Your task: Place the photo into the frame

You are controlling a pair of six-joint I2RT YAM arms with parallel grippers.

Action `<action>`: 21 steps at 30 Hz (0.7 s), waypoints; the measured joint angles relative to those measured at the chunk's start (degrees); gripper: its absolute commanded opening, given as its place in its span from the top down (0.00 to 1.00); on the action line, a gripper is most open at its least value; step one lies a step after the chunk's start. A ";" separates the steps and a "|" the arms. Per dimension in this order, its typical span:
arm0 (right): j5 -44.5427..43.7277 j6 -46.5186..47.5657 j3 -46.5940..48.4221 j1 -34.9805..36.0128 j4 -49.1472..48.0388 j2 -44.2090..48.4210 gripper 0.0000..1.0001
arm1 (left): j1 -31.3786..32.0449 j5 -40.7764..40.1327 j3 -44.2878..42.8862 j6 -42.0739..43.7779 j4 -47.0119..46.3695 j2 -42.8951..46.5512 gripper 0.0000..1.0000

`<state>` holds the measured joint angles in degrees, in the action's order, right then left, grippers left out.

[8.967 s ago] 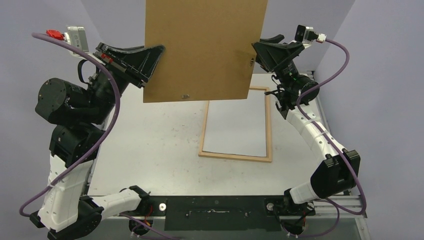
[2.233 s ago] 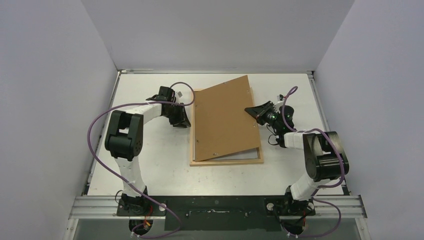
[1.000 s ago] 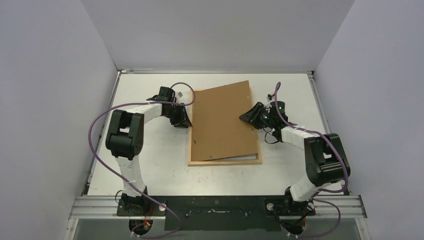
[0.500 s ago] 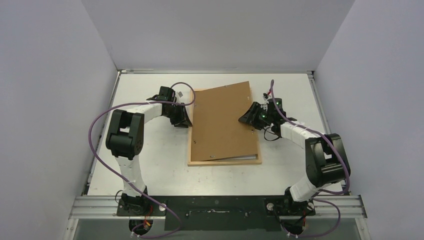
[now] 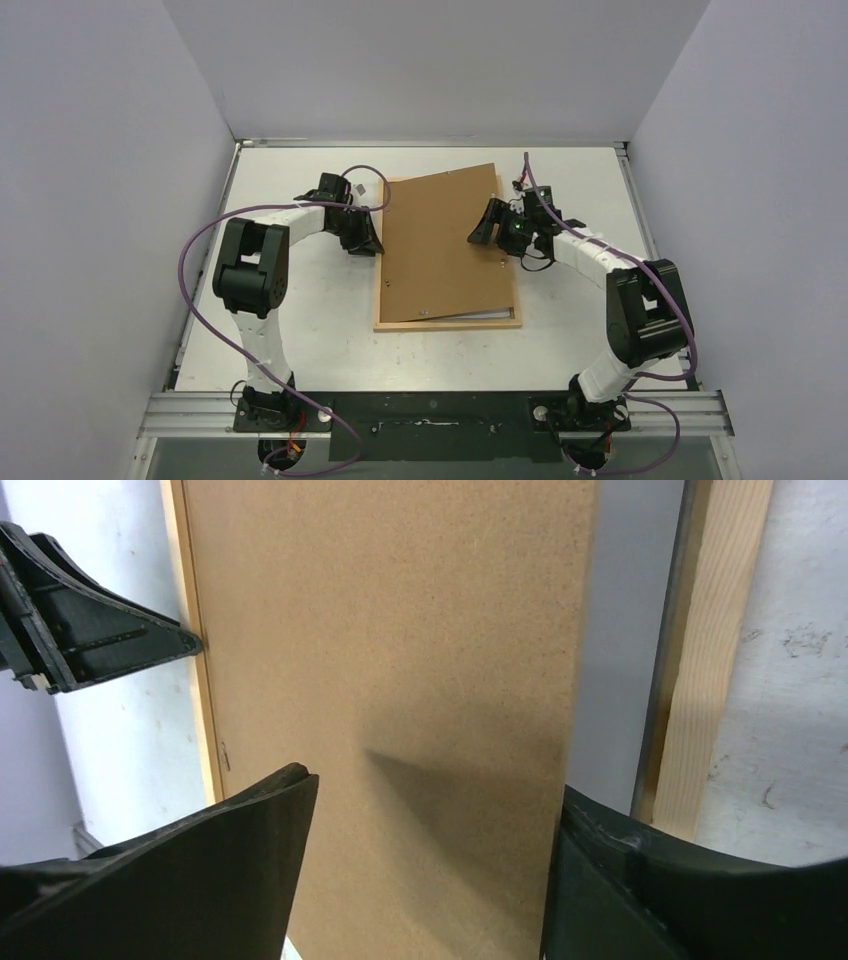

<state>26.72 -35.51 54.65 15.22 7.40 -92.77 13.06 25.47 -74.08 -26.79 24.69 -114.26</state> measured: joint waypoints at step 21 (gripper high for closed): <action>-19.19 10.29 12.63 2.08 22.43 -1.68 0.08 | 0.20 -1.51 -0.13 0.35 -0.07 0.46 0.55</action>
<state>7.53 -25.21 67.29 17.30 29.82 -94.45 13.26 23.97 -74.22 -26.44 24.62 -113.80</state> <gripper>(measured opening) 0.906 0.409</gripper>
